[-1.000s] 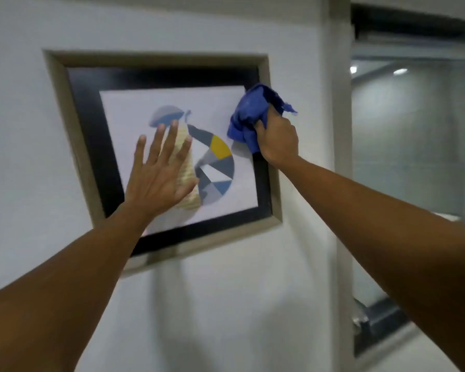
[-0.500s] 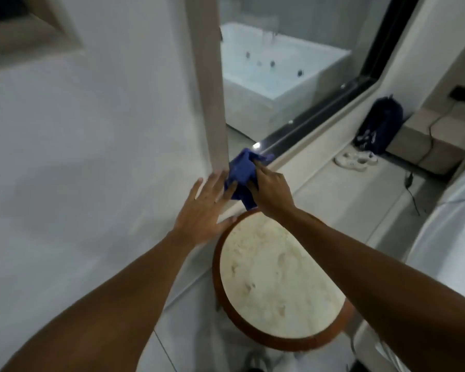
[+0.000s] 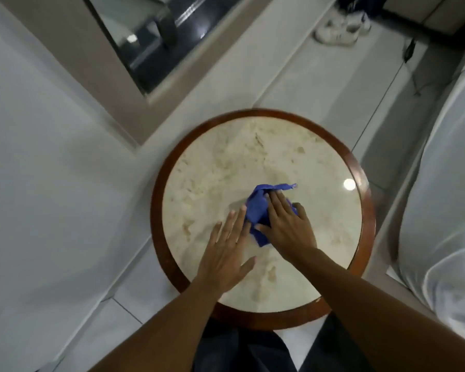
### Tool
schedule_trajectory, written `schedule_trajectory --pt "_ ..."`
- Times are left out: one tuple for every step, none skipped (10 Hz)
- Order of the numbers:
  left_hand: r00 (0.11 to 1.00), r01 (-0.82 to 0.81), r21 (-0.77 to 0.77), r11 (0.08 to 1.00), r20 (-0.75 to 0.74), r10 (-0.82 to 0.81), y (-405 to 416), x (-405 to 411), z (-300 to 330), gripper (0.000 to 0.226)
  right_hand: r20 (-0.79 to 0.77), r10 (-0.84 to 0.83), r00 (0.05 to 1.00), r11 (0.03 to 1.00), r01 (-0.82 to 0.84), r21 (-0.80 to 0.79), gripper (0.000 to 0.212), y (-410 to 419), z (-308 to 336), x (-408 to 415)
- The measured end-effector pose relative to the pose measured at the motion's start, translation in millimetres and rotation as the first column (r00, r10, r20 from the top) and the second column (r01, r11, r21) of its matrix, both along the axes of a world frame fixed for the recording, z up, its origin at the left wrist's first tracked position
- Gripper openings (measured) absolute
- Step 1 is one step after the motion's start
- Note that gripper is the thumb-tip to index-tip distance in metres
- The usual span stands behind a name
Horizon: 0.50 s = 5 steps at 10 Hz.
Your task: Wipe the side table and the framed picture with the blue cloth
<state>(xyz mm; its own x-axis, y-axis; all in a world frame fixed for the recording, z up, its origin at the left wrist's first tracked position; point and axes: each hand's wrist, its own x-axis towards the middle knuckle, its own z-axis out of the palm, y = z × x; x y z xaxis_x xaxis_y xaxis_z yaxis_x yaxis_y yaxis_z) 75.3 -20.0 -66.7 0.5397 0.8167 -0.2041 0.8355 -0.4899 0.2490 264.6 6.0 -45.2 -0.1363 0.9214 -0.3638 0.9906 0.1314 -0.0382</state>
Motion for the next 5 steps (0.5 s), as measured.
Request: schedule_trajectory --pt "0.998 0.056 0.009 0.998 0.008 -0.056 1 -3 -58 0.089 -0.052 -0.11 0.993 0.994 0.11 -0.004 0.081 -18 -70 -10" --pt "0.997 0.065 0.023 0.998 -0.045 -0.064 4 -1 -71 0.082 -0.078 -0.132 0.988 0.986 0.139 0.089 0.079 -28 -85 -11" --pt "0.994 0.026 -0.049 0.998 -0.109 -0.031 15 4 -64 0.076 -0.11 -0.13 0.985 0.991 0.131 0.002 0.08 -18 -78 -9" --pt "0.981 0.025 -0.133 0.991 -0.186 -0.05 31 9 -43 0.074 -0.092 -0.134 0.987 0.976 0.115 -0.184 0.083 5 -59 -8" --pt "0.966 0.06 -0.253 0.966 -0.227 -0.12 47 7 8 0.073 -0.058 -0.095 0.994 0.932 0.069 -0.357 0.083 28 -6 -3"
